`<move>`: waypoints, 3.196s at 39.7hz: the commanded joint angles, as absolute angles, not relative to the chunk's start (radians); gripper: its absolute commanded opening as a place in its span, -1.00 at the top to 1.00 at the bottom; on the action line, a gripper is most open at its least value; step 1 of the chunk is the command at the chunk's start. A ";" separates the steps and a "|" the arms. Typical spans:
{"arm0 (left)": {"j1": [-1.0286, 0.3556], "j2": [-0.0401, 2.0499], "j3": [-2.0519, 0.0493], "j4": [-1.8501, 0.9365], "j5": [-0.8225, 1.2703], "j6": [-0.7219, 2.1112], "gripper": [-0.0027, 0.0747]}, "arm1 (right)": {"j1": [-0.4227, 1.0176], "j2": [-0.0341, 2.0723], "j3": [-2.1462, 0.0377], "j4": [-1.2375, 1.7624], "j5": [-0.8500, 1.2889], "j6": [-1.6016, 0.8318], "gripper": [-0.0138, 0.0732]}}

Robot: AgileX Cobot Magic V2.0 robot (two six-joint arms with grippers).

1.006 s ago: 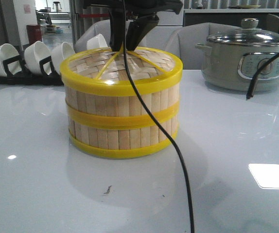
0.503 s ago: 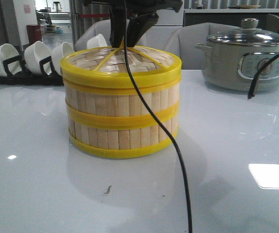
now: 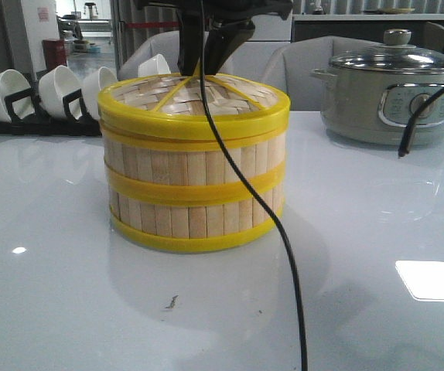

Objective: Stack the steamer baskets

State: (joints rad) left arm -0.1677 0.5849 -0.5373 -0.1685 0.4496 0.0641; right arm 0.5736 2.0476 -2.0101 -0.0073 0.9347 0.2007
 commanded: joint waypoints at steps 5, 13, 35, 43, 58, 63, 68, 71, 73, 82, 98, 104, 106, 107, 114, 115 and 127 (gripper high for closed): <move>-0.173 0.585 -0.567 -0.176 0.372 0.061 0.71 | 0.568 1.983 -2.049 -0.019 0.875 0.199 0.54; -0.173 0.585 -0.567 -0.176 0.372 0.061 0.71 | 0.568 1.983 -2.049 -0.021 0.849 0.198 0.06; -0.173 0.585 -0.567 -0.176 0.372 0.061 0.71 | 0.568 1.964 -2.049 -0.053 0.821 0.198 -0.35; -0.173 0.585 -0.567 -0.176 0.372 0.061 0.71 | 0.556 1.881 -2.026 -0.148 0.816 0.198 -0.34; -0.173 0.585 -0.567 -0.176 0.372 0.061 0.71 | 0.406 1.509 -1.629 -0.158 0.657 0.198 -0.34; -0.173 0.585 -0.567 -0.176 0.372 0.061 0.71 | 0.315 1.369 -1.473 -0.158 0.637 0.199 -0.34; -0.173 0.585 -0.567 -0.176 0.372 0.061 0.71 | 0.225 1.220 -1.324 -0.151 0.597 0.199 -0.34; -0.173 0.585 -0.567 -0.176 0.372 0.061 0.71 | 0.176 1.129 -1.235 -0.151 0.570 0.199 -0.34; -0.173 0.585 -0.567 -0.176 0.372 0.061 0.71 | 0.137 1.071 -1.175 -0.151 0.550 0.199 -0.34; -0.173 0.585 -0.567 -0.176 0.372 0.061 0.71 | 0.036 0.802 -0.879 -0.151 0.407 0.199 -0.34; -0.173 0.585 -0.567 -0.176 0.372 0.061 0.71 | -0.035 0.395 -0.445 -0.151 0.168 0.199 -0.34; -0.173 0.585 -0.567 -0.176 0.372 0.061 0.71 | -0.038 0.315 -0.356 -0.151 0.165 0.199 -0.34; -0.173 0.585 -0.567 -0.176 0.372 0.061 0.71 | -0.038 0.292 -0.327 -0.151 0.166 0.199 -0.34; -0.173 0.585 -0.567 -0.176 0.372 0.061 0.71 | -0.038 0.281 -0.318 -0.151 0.166 0.199 -0.34; -0.173 0.585 -0.567 -0.176 0.372 0.061 0.71 | -0.038 0.237 -0.290 -0.151 0.147 0.199 -0.34; -0.173 0.585 -0.567 -0.176 0.372 0.061 0.71 | -0.038 0.237 -0.290 -0.151 0.148 0.199 -0.34; -0.173 0.585 -0.567 -0.176 0.372 0.061 0.71 | -0.038 0.237 -0.290 -0.151 0.150 0.199 0.47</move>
